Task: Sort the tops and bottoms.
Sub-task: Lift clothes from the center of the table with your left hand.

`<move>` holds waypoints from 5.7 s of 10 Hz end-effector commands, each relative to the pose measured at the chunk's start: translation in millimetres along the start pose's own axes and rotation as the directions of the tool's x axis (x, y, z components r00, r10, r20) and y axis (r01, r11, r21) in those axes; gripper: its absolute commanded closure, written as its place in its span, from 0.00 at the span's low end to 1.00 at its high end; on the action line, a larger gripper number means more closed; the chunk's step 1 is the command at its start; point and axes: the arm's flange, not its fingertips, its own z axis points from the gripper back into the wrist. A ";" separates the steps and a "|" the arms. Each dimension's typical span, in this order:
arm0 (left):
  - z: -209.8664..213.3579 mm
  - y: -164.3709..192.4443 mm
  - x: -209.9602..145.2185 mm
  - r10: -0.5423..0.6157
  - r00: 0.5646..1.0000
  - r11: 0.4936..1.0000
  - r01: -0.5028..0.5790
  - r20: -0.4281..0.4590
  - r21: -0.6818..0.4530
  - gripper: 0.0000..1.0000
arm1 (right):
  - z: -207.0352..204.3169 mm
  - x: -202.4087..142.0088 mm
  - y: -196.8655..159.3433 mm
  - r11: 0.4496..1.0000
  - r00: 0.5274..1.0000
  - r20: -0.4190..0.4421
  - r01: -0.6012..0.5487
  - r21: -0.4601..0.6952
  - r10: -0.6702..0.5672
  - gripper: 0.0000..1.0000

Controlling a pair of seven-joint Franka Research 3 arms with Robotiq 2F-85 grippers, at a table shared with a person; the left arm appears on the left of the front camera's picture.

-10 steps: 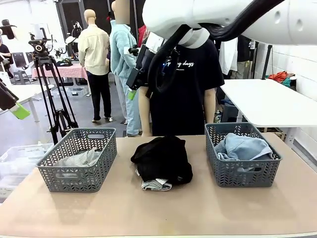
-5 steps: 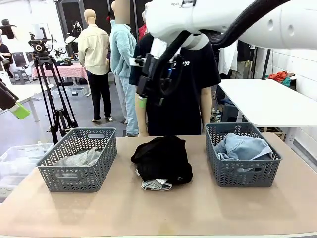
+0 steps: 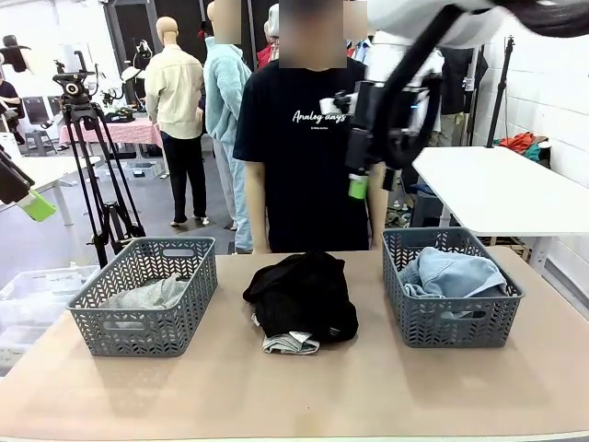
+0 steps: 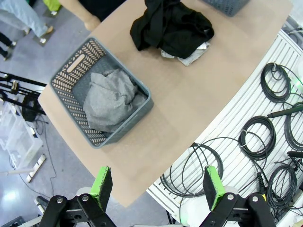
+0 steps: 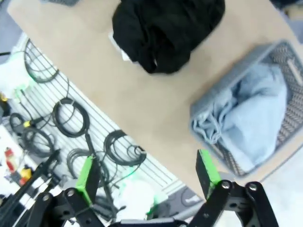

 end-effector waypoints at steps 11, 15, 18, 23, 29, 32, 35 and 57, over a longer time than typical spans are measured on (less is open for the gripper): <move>0.3 0.9 -0.4 0.001 1.000 1.000 -0.001 0.001 -0.001 0.00 | 2.0 -110.3 7.4 0.998 1.000 0.000 -0.005 -0.063 0.005 0.00; -31.1 4.2 9.0 -0.088 0.993 0.996 0.090 0.081 -0.025 0.00 | 2.0 -110.3 7.4 0.998 1.000 0.000 -0.005 -0.063 0.005 0.00; -91.8 13.7 26.5 -0.184 0.962 0.977 0.202 0.204 -0.072 0.00 | 2.0 -110.3 7.4 0.998 1.000 0.000 -0.005 -0.063 0.005 0.00; -132.1 9.0 32.1 -0.187 0.967 0.976 0.203 0.173 -0.084 0.00 | 2.0 -110.3 7.4 0.998 1.000 0.000 -0.005 -0.063 0.005 0.00; -191.3 23.0 66.7 -0.246 0.946 0.933 0.290 0.211 -0.211 0.00 | 2.0 -110.3 7.4 0.998 1.000 0.000 -0.005 -0.063 0.005 0.00; -269.5 41.7 119.4 -0.333 0.927 0.895 0.368 0.173 -0.251 0.00 | 2.0 -110.3 7.4 0.998 1.000 0.000 -0.005 -0.063 0.005 0.00; -315.4 55.6 137.9 -0.330 0.919 0.876 0.383 0.214 -0.294 0.00 | 2.0 -110.3 7.4 0.998 1.000 0.000 -0.005 -0.063 0.005 0.00; -480.6 70.9 213.8 -0.352 0.890 0.856 0.431 0.288 -0.286 0.00 | 2.0 -110.3 7.4 0.998 1.000 0.000 -0.005 -0.063 0.005 0.00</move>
